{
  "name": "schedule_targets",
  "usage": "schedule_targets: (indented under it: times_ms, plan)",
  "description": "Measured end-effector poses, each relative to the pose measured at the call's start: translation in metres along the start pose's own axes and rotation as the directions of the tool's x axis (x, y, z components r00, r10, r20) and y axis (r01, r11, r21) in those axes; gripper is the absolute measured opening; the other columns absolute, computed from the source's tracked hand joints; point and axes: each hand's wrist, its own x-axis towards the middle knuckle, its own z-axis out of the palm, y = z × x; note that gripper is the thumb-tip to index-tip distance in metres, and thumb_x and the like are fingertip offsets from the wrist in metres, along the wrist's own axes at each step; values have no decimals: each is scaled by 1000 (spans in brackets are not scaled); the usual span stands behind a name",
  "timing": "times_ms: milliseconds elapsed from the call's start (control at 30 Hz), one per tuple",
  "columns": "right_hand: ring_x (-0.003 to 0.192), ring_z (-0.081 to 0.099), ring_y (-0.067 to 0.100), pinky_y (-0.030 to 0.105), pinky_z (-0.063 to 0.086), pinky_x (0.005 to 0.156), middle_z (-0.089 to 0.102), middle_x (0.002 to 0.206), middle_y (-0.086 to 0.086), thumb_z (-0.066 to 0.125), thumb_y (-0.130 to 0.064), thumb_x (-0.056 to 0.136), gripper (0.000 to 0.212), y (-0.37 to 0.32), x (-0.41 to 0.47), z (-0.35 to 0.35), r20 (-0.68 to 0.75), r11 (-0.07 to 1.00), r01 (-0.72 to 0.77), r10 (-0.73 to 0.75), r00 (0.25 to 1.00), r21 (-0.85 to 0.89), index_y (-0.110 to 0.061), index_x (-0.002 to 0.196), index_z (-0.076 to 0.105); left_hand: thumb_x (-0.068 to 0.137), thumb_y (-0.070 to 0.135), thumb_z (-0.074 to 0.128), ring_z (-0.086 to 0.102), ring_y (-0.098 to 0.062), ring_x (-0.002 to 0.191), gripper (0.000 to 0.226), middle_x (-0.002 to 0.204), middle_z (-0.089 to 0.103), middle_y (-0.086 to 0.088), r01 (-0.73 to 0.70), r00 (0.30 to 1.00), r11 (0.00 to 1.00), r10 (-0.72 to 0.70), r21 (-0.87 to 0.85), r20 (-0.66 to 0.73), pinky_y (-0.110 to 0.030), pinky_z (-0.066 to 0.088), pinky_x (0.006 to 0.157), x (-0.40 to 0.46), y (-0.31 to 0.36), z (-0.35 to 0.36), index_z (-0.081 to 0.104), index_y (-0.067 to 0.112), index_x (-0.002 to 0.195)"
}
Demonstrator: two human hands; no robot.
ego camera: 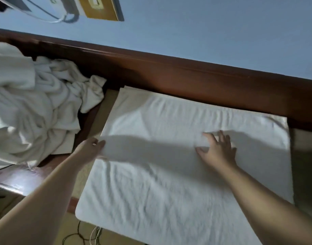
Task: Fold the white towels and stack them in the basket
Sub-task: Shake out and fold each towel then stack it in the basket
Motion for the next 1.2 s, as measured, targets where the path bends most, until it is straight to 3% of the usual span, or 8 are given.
schedule_targets:
  times_ms: [133,233,400,633,800,967,1067,1200]
  plan:
    - [158,4,31,66,28,118,6,172,5,56,-77,86,72,2,2,-8,79,999,22,-19,997,-32,-55,149,29,86,59,76,68,-23,89,40,93,72,-2,46,991,996,-35,-80,131,-34,51,72,-23,-14,3,74,19,93]
    - [159,-3,31,67,25,119,-3,173,1,52,-83,83,80,5,-1,-12,135,999,30,-24,990,-43,-57,152,21,69,71,75,60,-31,107,49,99,70,-2,23,991,998,-16,-52,136,-48,52,96,-25,-30,-1,74,28,91]
    - [158,1,29,64,33,115,0,172,2,53,-87,78,85,-4,-2,-15,129,998,15,-6,992,-66,-56,151,22,85,66,68,76,-28,90,33,100,77,-2,-76,994,920,102,-385,49,-56,62,82,-36,-40,1,60,38,101]
    - [157,0,27,63,33,116,3,171,4,65,-80,76,88,1,5,-13,142,998,36,-29,989,-50,-53,151,26,79,75,72,66,-11,100,63,110,72,11,-27,935,978,-49,208,350,-39,51,100,-47,-82,-6,75,25,117]
    - [160,-6,21,58,26,123,-2,173,3,70,-68,83,87,11,8,-16,186,998,57,-62,981,30,-53,156,26,99,55,60,64,-23,101,34,119,67,-3,58,989,993,-71,98,132,-43,54,90,-70,-105,3,64,25,116]
    - [132,53,18,40,48,107,17,172,-4,66,-37,98,60,34,-23,-4,-99,932,96,-66,993,349,-37,154,44,99,58,54,49,-40,121,45,132,60,-13,46,974,988,-12,148,-225,-54,49,97,-124,-94,49,51,31,135]
    - [124,57,24,45,46,110,34,164,5,65,-26,96,52,63,-56,14,-305,928,39,82,949,370,-28,147,55,97,60,54,45,-41,130,57,145,50,-14,-91,951,975,145,203,-274,-56,46,98,-165,-55,90,45,30,145]
    - [137,43,39,56,42,107,49,152,12,68,-17,91,53,118,-110,35,-384,862,-269,445,809,430,-21,143,57,92,77,47,24,-30,154,79,170,23,0,-340,926,904,369,259,-74,-53,33,120,-208,4,164,27,40,159]
